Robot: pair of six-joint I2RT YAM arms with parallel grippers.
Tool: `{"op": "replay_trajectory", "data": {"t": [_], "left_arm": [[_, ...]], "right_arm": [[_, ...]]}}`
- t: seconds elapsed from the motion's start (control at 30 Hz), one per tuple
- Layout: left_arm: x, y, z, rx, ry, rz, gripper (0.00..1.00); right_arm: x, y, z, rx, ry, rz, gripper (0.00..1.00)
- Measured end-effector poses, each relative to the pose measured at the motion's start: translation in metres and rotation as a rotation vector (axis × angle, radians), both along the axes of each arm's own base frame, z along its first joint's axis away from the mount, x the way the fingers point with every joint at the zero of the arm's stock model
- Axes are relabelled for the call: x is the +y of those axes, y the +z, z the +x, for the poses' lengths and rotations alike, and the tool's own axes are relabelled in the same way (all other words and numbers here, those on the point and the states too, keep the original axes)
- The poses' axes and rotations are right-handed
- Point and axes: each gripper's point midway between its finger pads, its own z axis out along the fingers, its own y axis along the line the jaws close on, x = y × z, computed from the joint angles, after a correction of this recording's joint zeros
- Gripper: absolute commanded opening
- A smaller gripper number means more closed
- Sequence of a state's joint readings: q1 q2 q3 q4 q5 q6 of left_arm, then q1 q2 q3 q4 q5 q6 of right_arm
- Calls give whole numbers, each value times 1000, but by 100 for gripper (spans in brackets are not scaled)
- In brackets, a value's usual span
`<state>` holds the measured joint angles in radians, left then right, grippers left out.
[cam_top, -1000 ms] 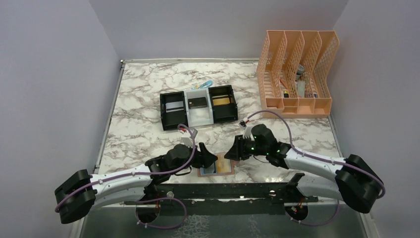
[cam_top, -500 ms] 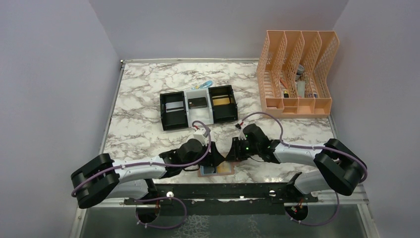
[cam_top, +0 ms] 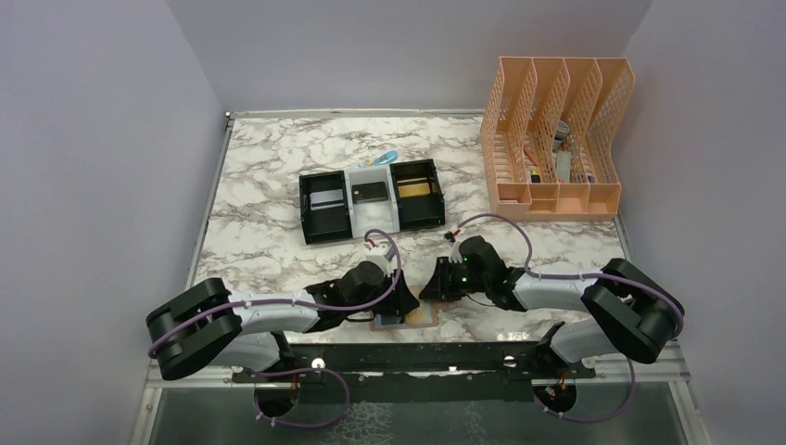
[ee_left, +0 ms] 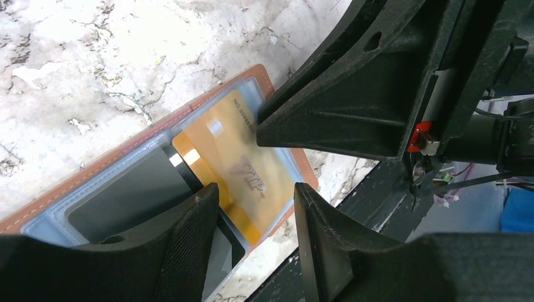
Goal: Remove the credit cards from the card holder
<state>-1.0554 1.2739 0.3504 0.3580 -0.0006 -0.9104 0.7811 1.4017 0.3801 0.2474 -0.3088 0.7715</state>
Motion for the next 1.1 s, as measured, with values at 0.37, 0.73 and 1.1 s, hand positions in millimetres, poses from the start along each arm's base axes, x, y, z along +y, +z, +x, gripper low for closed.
{"op": "replay_trajectory", "data": {"t": [0.37,0.73,1.1], "left_arm": [[5,-1,-3,11,9,-7,52],[7,-4,-5,18,15,-13,52],[4,-6,-3,19,13,-11,51]], "right_arm": [[-7,2,-2,-13,-30,8,21],[-13,3,-5,-10,-33,-11,21],[-22,17,-20,-16,19,-17,23]]}}
